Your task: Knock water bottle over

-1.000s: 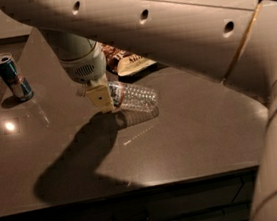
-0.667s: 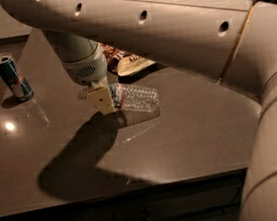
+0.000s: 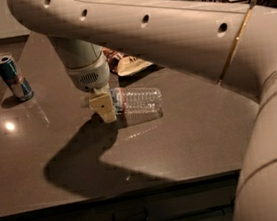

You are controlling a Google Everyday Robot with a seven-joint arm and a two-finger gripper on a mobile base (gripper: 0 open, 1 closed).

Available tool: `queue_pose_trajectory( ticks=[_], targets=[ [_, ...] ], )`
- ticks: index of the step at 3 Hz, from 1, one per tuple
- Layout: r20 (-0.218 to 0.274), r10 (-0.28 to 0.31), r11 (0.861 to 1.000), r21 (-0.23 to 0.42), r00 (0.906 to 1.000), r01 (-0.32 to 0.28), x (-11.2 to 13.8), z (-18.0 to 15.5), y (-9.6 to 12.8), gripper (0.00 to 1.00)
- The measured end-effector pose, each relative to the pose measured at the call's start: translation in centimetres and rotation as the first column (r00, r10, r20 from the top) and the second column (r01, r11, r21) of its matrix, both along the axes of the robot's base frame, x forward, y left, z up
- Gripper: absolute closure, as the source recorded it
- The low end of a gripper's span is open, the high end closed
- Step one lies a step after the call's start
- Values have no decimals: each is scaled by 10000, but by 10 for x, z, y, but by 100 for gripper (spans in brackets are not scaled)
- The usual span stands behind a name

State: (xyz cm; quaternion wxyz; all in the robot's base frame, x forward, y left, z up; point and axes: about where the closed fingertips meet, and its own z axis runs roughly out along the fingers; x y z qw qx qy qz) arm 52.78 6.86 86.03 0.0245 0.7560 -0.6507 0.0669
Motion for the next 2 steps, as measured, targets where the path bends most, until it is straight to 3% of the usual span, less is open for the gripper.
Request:
queue_pose_trajectory(
  ticks=[1,2],
  targets=[
    [-228,-181,9998,120,9996,184,-4,-9,-1,0],
    [-48,-150,9993,346,9999,151,0,-9,4,0]
  ],
)
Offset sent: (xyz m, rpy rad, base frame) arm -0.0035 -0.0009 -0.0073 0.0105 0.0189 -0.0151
